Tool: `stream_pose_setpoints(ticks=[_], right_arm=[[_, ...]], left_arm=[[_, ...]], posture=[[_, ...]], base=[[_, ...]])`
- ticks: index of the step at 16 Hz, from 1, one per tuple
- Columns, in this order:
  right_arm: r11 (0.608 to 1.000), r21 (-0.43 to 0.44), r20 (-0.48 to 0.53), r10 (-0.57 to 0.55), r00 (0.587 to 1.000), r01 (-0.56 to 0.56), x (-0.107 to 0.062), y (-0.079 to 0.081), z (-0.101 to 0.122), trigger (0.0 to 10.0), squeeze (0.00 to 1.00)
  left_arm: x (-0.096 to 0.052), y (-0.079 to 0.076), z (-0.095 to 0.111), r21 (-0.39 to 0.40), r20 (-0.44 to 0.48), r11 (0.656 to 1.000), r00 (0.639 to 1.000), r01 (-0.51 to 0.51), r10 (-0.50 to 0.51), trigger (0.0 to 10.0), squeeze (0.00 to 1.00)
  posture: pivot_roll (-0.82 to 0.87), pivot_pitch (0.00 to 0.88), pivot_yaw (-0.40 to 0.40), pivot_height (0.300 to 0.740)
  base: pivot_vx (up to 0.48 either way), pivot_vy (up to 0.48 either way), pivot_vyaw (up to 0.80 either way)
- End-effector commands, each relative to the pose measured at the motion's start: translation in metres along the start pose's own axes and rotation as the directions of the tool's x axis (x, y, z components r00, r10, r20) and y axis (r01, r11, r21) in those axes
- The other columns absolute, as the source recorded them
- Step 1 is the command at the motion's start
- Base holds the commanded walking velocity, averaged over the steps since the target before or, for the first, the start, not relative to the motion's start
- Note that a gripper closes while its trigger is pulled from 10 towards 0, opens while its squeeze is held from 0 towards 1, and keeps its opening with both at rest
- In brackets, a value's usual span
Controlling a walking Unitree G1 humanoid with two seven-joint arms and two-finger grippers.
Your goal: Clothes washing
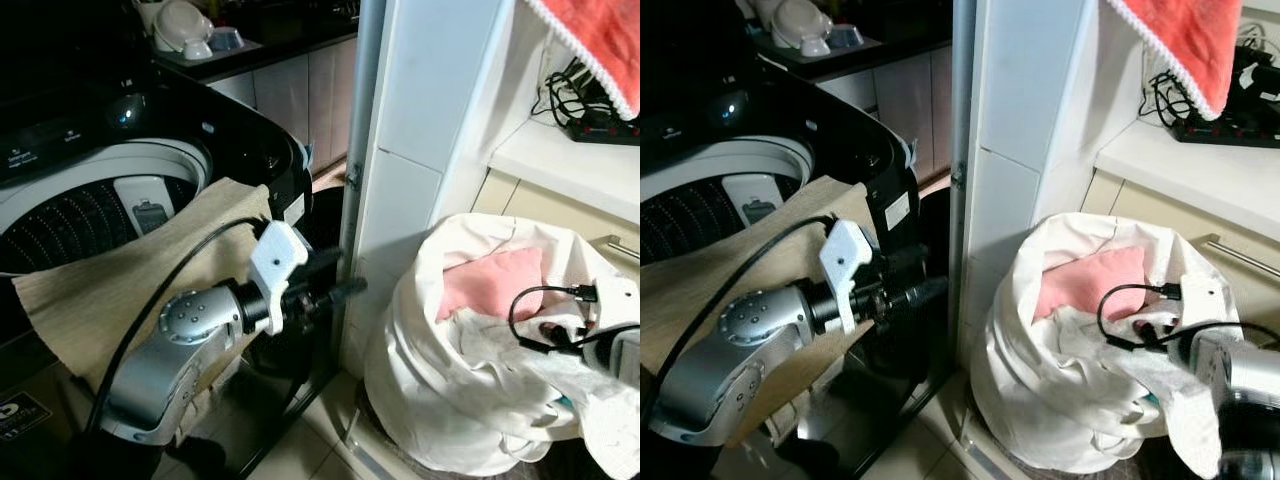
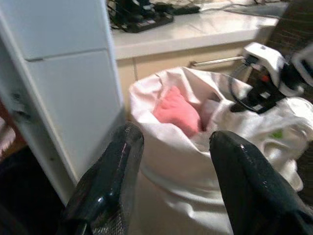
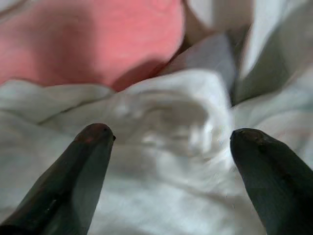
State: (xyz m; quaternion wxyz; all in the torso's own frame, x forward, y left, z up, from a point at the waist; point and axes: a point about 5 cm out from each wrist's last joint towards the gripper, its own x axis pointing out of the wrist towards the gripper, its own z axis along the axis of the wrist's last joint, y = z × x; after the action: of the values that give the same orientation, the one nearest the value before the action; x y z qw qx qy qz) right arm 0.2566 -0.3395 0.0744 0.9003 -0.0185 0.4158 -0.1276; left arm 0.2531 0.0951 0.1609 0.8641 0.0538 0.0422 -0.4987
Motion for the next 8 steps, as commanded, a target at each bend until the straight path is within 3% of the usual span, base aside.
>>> stream_pose_setpoints(ticks=[1,2,3,5,8], right_arm=[[0.999,-0.049,0.002,-0.023,1.0,0.023,0.002,-0.003,0.002,10.0,1.0],[0.997,-0.068,-0.004,-0.035,0.999,0.035,0.003,-0.005,0.002,10.0,1.0],[0.997,-0.076,-0.03,-0.023,0.999,0.02,0.005,-0.005,-0.001,10.0,0.0],[0.996,-0.089,-0.061,-0.016,0.998,0.011,0.007,-0.006,-0.004,10.0,0.0],[0.988,-0.139,-0.184,0.035,0.982,-0.061,0.012,-0.004,-0.024,10.0,0.0]], left_arm=[[-0.001,-0.002,0.001,-0.005,-0.007,0.999,0.999,0.031,-0.031,10.0,0.0],[-0.001,-0.003,0.0,-0.009,-0.012,0.999,0.999,0.037,-0.038,10.0,0.0],[-0.002,-0.003,0.0,-0.013,-0.015,0.999,0.999,0.037,-0.037,10.0,0.0],[-0.002,-0.002,-0.002,-0.015,-0.02,0.999,0.999,0.03,-0.031,10.0,0.0],[-0.002,0.0,-0.01,-0.035,-0.035,0.999,0.999,-0.005,0.004,10.0,0.0]], posture=[[-0.15,0.008,0.004,0.74],[-0.15,0.008,0.004,0.74],[-0.15,0.008,0.004,0.74],[-0.15,0.008,0.004,0.74],[-0.14,0.005,0.001,0.74]], base=[[0.0,0.0,0.0],[0.0,0.0,0.0],[0.0,0.0,0.0],[0.0,0.0,0.0],[0.0,0.0,0.0]])
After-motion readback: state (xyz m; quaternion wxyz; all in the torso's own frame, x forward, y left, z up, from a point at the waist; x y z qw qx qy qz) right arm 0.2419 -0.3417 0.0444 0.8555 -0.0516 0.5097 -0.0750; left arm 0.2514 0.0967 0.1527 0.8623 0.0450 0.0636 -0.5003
